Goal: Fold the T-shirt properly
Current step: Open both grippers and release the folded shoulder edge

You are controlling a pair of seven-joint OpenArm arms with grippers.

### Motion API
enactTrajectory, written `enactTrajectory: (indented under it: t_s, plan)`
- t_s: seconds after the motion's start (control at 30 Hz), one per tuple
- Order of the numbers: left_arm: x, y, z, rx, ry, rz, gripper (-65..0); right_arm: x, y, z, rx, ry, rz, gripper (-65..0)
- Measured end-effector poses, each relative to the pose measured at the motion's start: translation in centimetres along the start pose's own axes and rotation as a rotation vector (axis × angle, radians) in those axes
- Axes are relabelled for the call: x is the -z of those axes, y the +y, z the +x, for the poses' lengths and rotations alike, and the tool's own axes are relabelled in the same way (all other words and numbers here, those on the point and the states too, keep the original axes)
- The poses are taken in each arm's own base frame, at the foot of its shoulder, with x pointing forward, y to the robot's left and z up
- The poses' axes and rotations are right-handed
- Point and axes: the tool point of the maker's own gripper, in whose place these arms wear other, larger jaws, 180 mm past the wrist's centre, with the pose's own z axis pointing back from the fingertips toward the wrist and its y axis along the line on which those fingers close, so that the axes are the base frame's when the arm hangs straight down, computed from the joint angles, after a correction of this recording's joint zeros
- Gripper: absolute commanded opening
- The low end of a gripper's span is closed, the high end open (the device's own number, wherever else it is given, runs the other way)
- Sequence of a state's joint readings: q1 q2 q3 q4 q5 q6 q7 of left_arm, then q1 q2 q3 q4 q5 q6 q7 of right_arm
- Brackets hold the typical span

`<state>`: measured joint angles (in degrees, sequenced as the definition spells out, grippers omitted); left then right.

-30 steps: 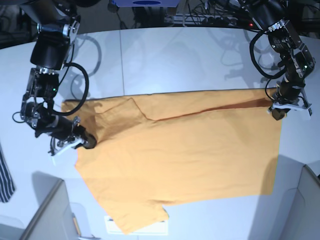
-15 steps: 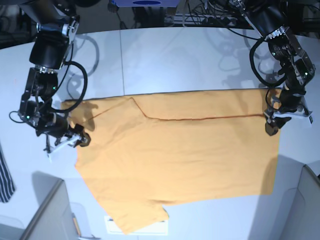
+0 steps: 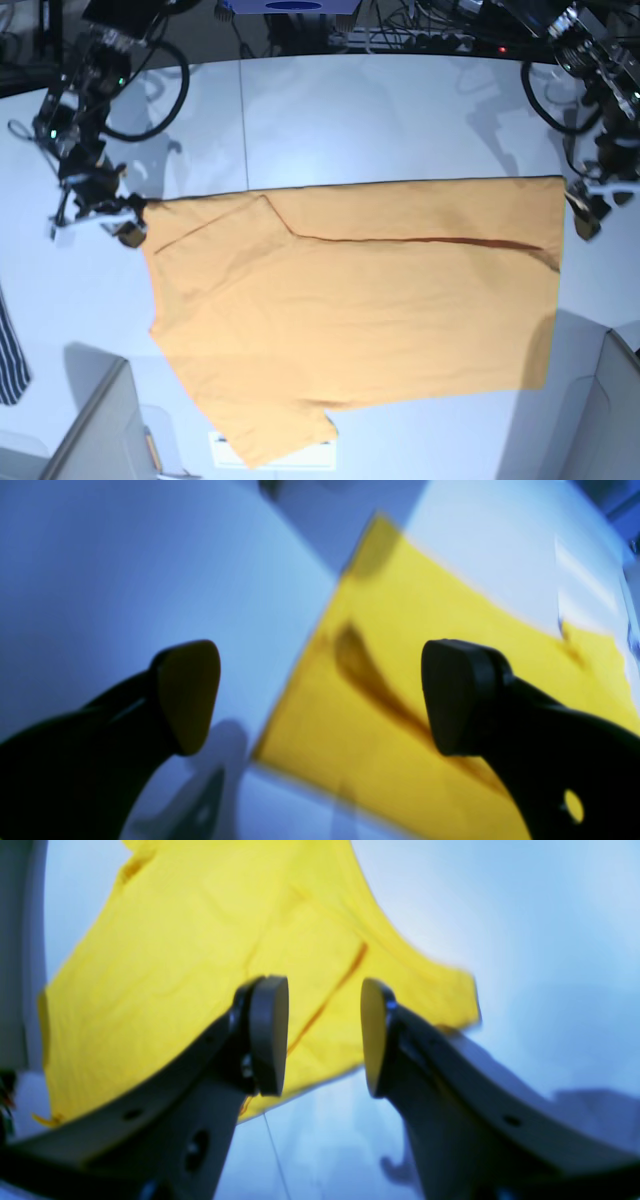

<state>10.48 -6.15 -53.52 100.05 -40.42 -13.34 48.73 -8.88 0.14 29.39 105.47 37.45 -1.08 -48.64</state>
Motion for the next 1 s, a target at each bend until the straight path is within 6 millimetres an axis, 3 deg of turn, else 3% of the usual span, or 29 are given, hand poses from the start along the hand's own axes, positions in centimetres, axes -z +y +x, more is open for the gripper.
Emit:
enactTrajectory:
  t_s: [0.1,0.2,0.27,0.4,0.47,0.53,0.57,0.93,1.0]
  plan:
    - [-1.2,1.4,-3.2,0.045,0.091,0.022,-4.1,-1.0,-3.3,-2.6,0.141,0.027,-0.112,-42.2]
    - [-1.6,0.9,-3.4,0.112,0.089,-0.031,-5.1,-1.1,-3.8,-3.9,0.156,0.058,-0.126,-42.2]
    - [-1.8,0.6,-3.9,0.126,0.103,-0.055,-9.9,-0.3,-3.6,-4.1,0.175,0.064,-0.11,-42.2]
    - [-2.1,1.1,-4.7,0.125,0.121,-0.037,-29.0,1.8,-4.9,-6.3,0.24,0.141,-0.136,-41.9]
    - [-2.3,1.2,-4.9,0.104,0.117,-0.033,-43.3,2.4,-5.2,-7.2,0.262,0.162,-0.136,-38.7]
    - [-2.6,2.0,-4.5,0.084,0.099,-0.01,-60.1,2.8,-5.1,-7.1,0.271,0.164,-0.127,-34.4]
    - [-2.8,2.4,-4.3,0.084,0.093,0.003,-65.0,3.2,-5.0,-6.7,0.275,0.154,-0.123,-33.0]
    - [-3.0,2.7,-4.2,0.086,0.092,0.012,-65.0,5.3,-4.8,-5.9,0.31,0.109,-0.1,-31.8]
    - [-3.0,2.7,-4.2,0.084,0.092,0.011,-47.4,5.6,-4.6,-5.7,0.318,0.107,-0.093,-31.8]
